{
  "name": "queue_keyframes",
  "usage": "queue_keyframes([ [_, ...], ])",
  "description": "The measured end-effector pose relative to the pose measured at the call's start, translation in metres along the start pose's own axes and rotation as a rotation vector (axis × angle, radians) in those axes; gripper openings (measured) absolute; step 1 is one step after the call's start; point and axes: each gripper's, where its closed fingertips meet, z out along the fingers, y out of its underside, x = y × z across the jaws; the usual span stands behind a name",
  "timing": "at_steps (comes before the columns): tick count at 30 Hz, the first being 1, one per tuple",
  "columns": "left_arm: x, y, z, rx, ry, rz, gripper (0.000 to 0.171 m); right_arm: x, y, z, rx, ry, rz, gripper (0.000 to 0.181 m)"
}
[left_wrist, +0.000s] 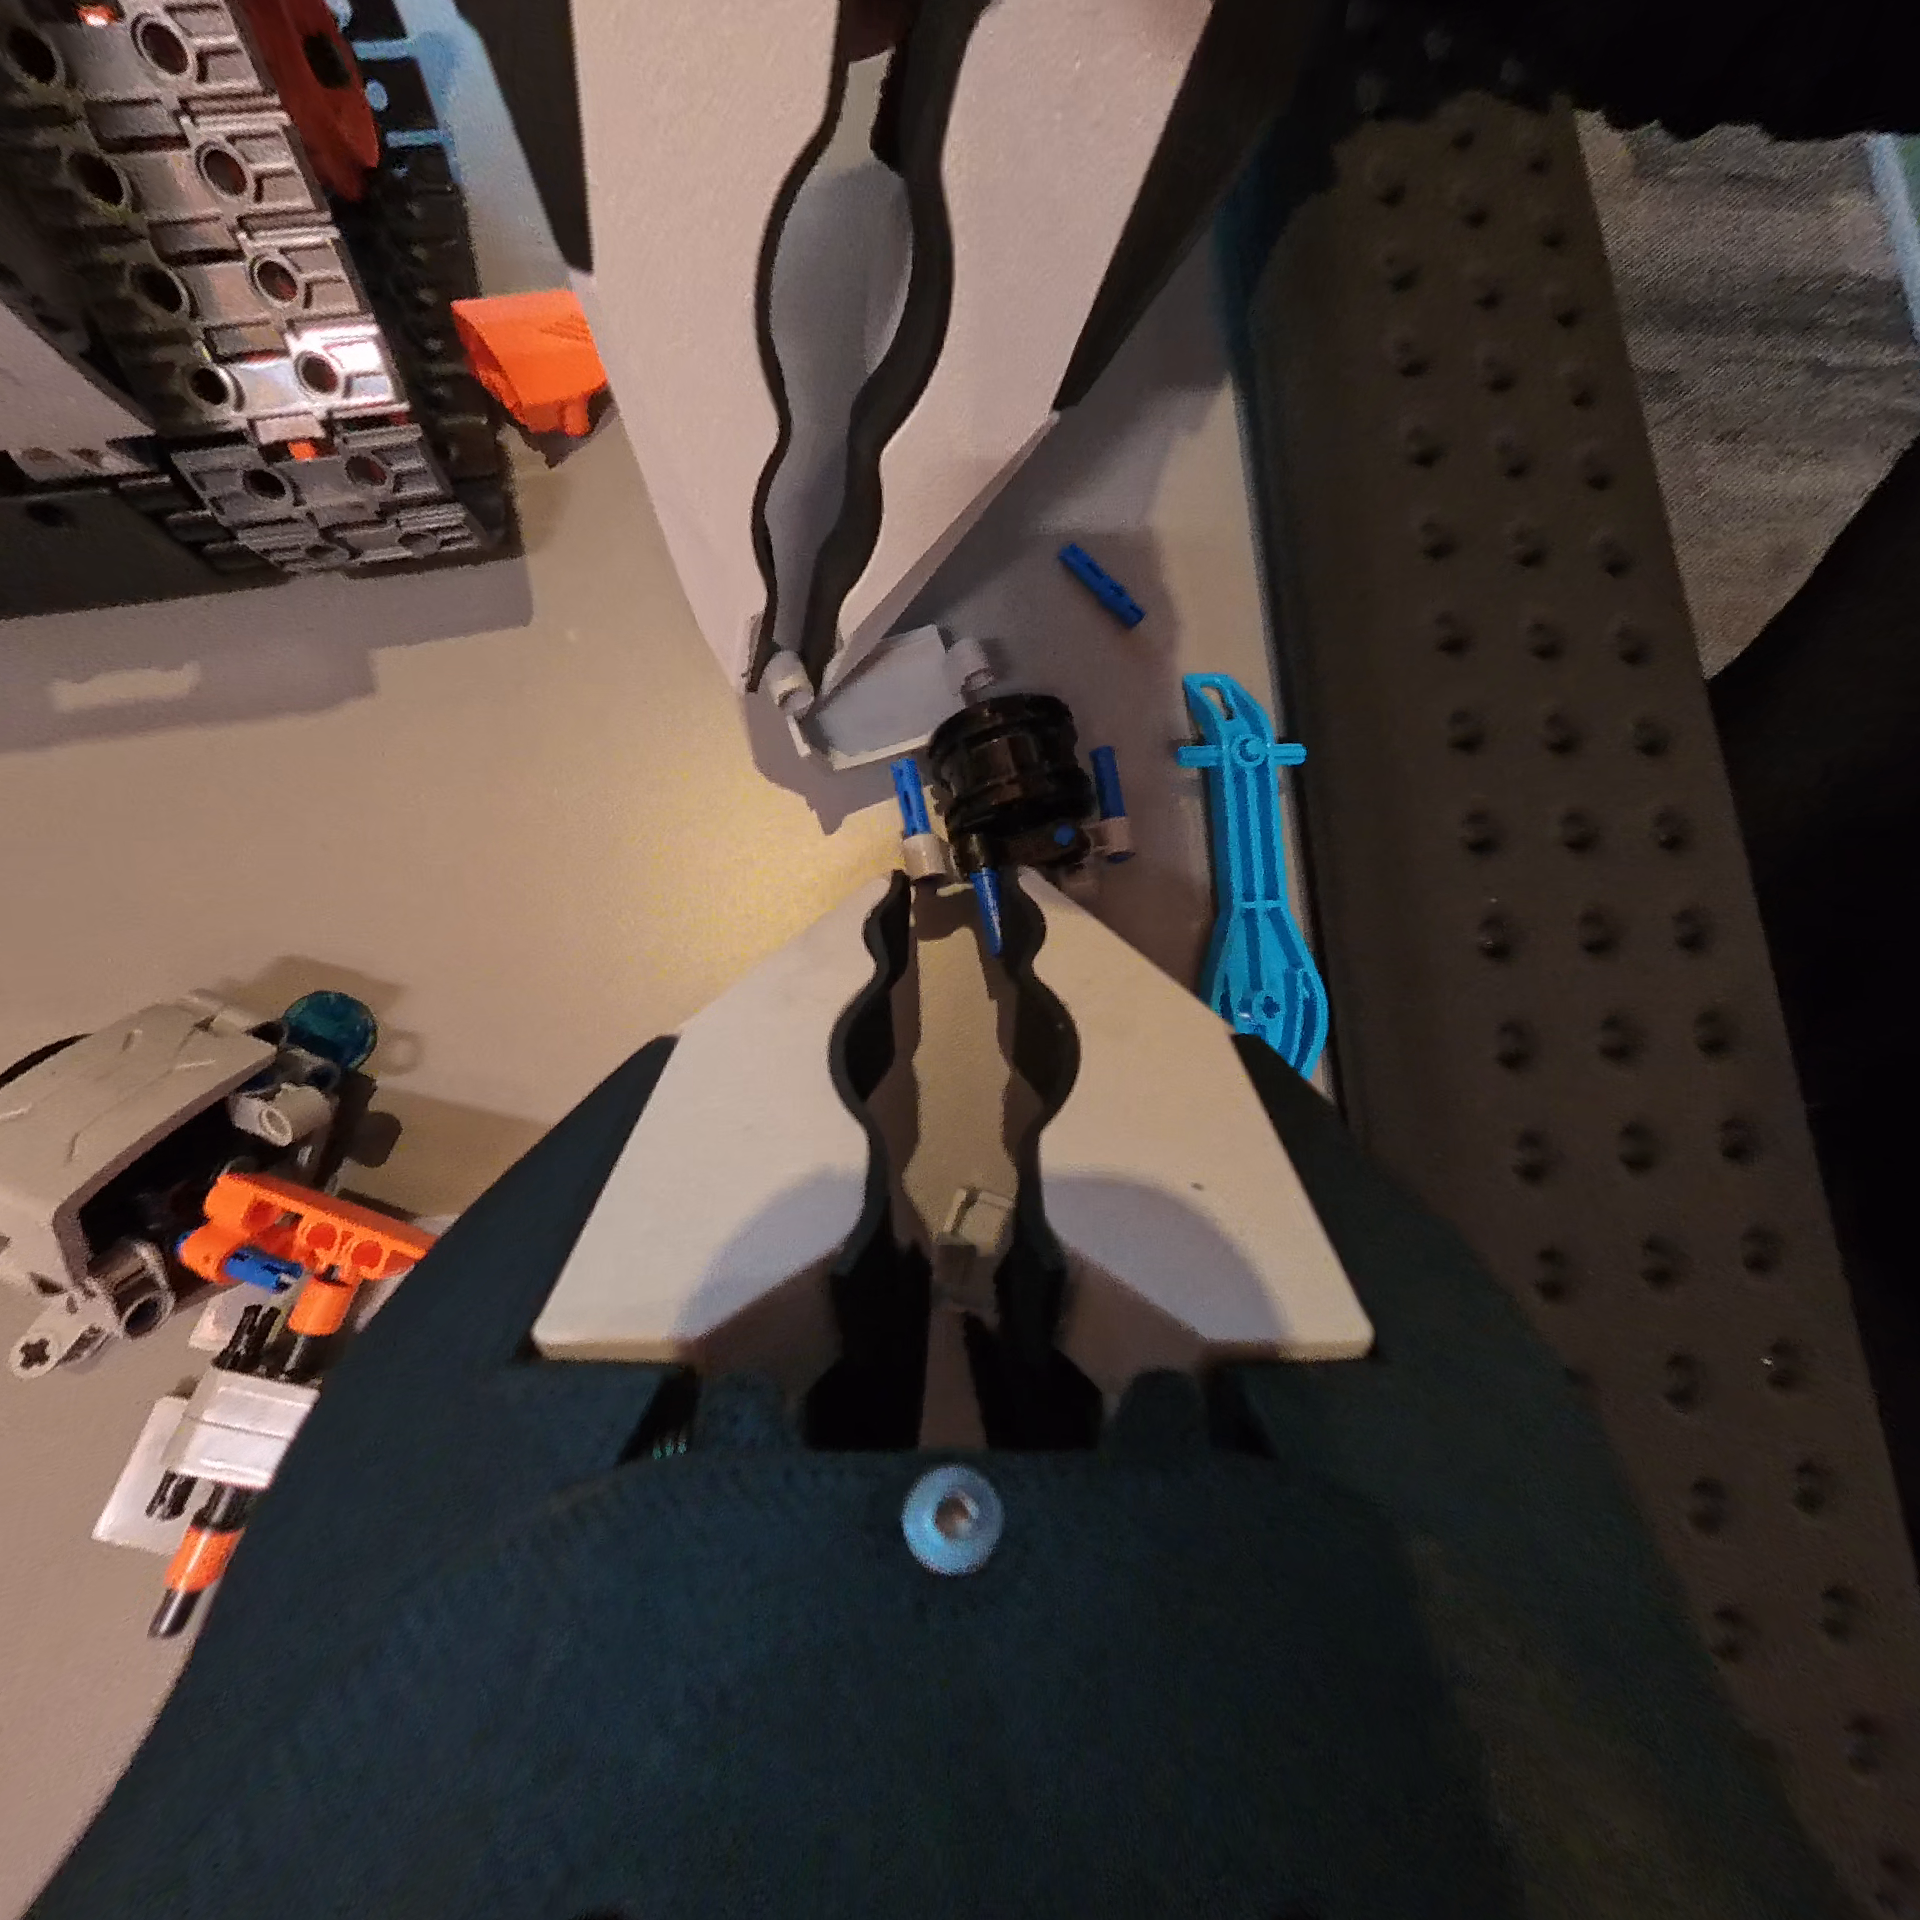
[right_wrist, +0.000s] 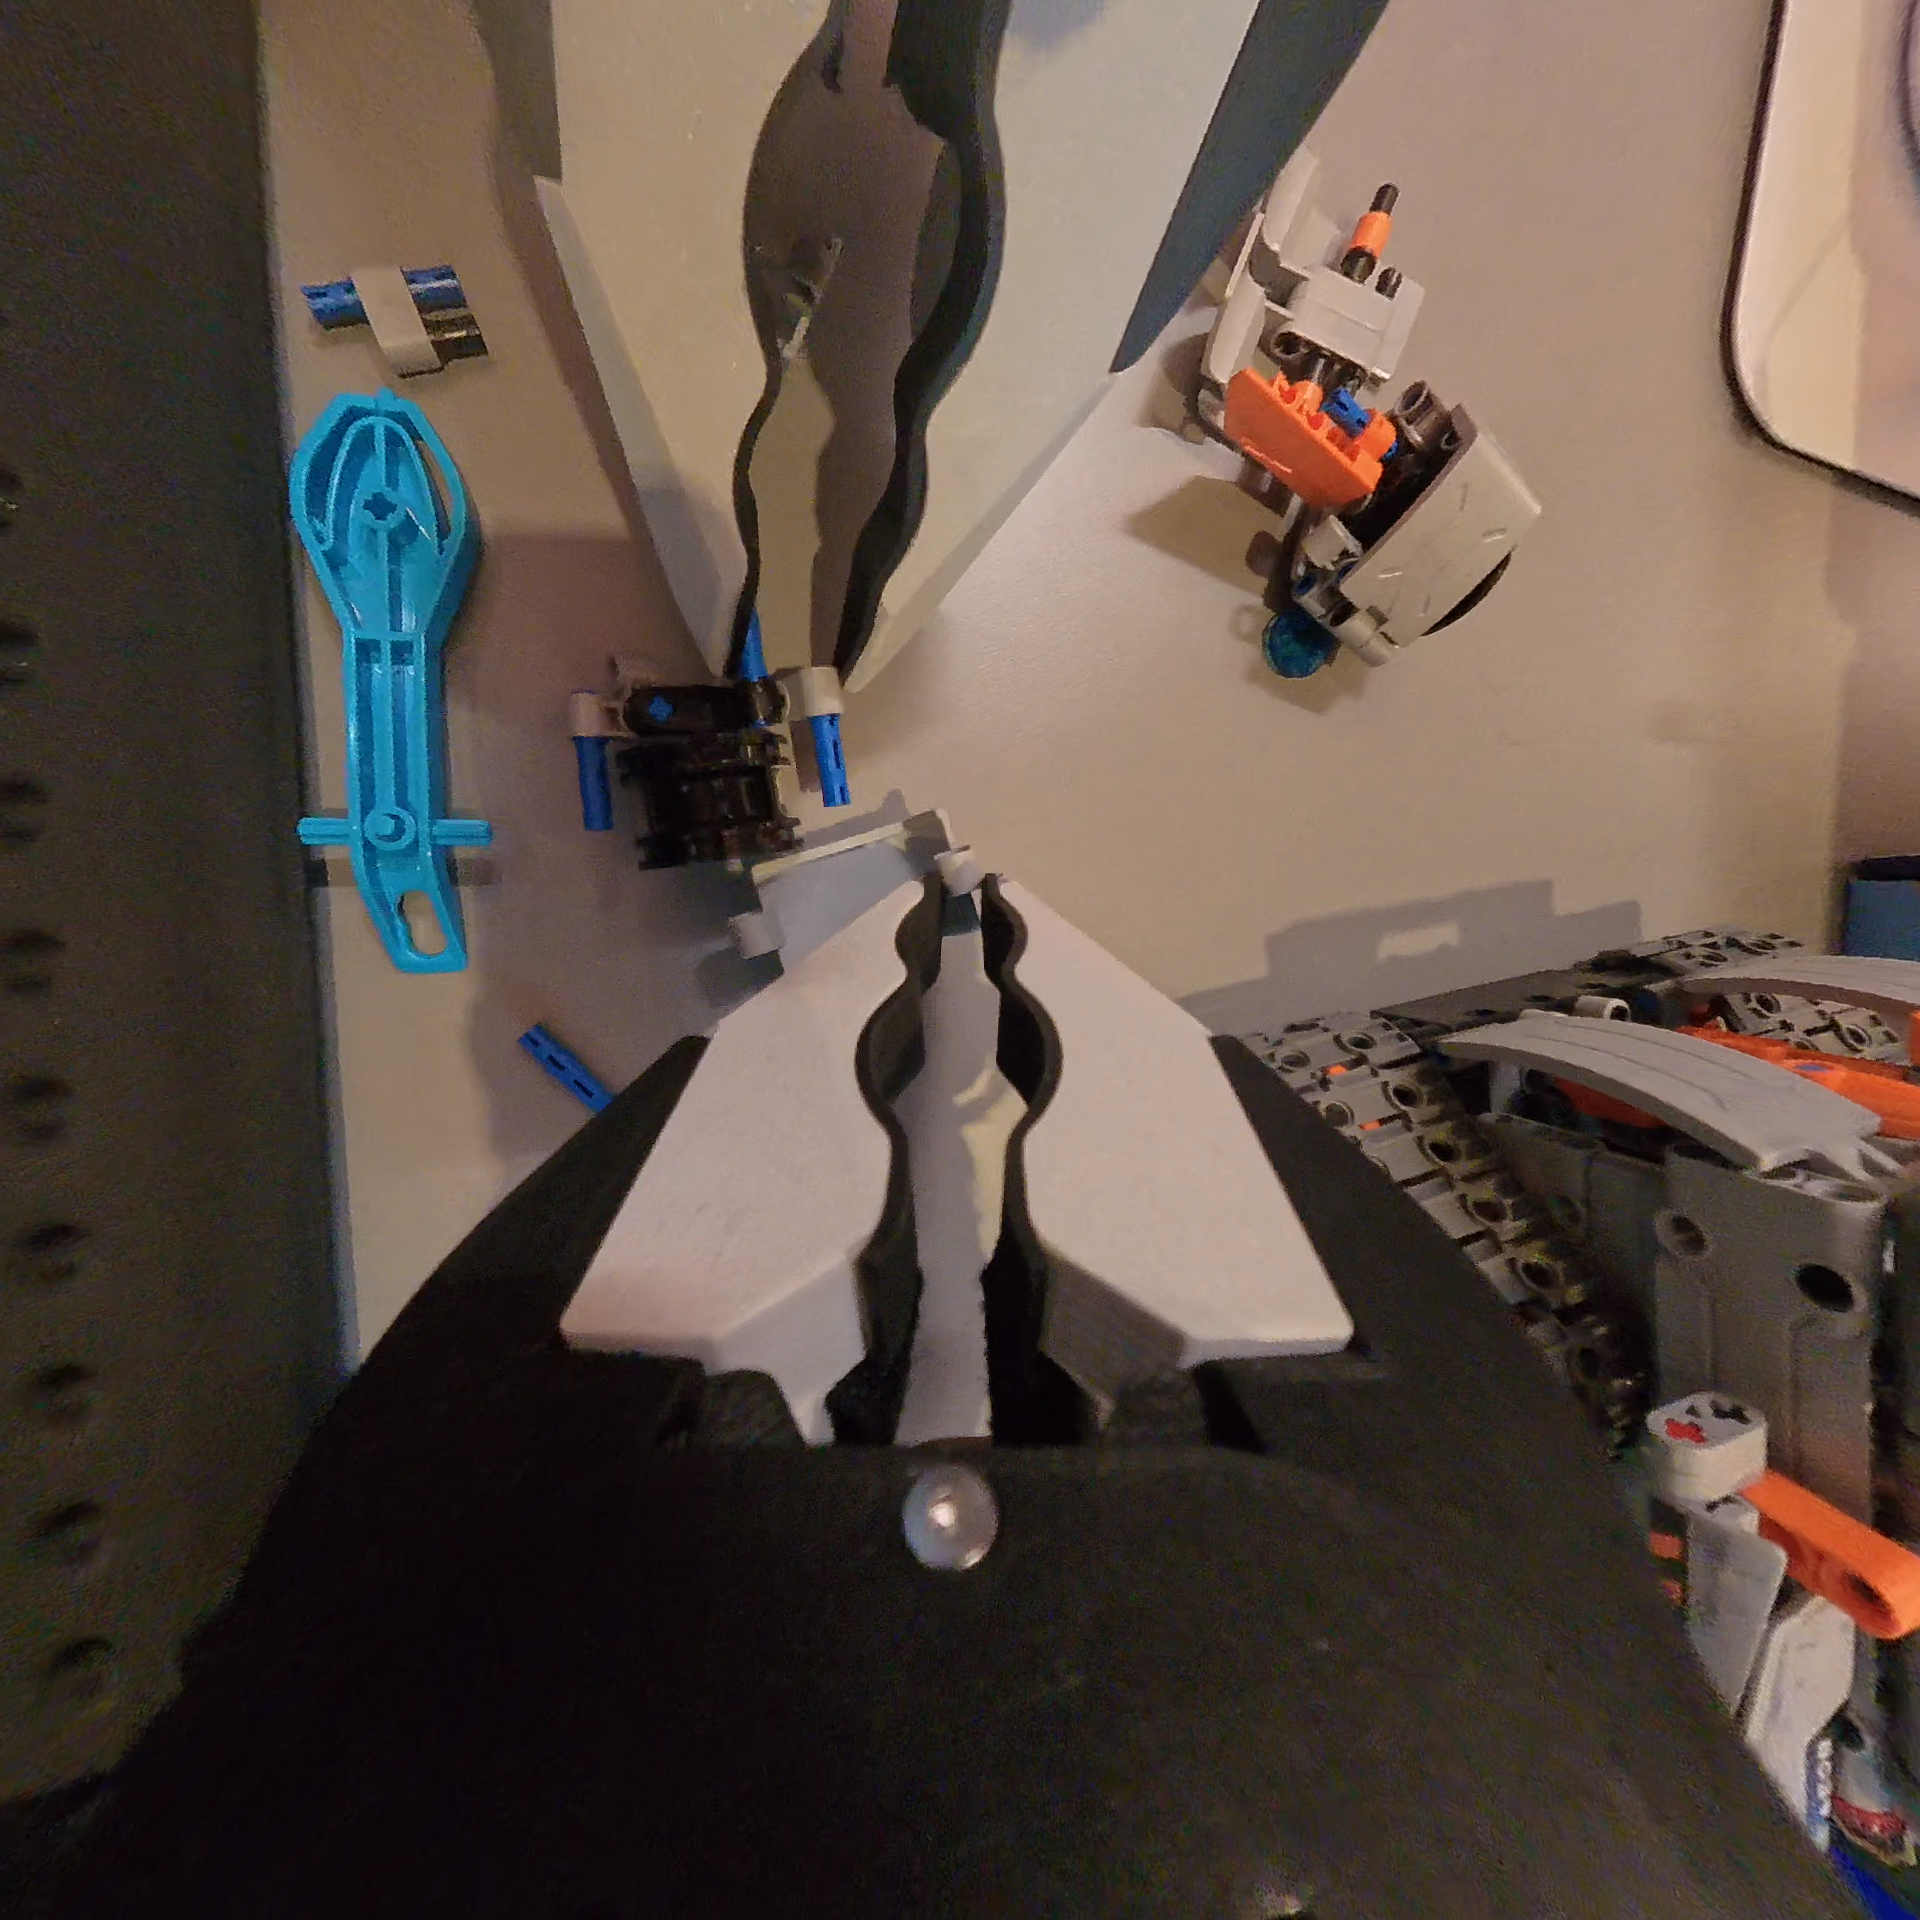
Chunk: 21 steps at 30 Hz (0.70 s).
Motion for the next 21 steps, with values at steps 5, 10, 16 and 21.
queue_keyframes([
  [5,0.004,0.001,0.002,0.014,0.057,-0.033,0.015,-0.007,0.007,0.002,-0.017,-0.018,-0.007,0.004],
  [10,0.009,-0.003,-0.001,0.074,0.155,-0.101,0.014,-0.014,0.006,0.002,-0.015,-0.037,-0.029,0.004],
  [16,0.009,-0.001,0.002,0.074,0.186,-0.143,0.011,-0.016,0.006,0.0,-0.01,-0.043,-0.035,0.004],
  [21,0.011,0.0,0.003,0.055,0.182,-0.142,0.021,-0.017,0.007,0.001,-0.01,-0.048,-0.033,0.004],
])
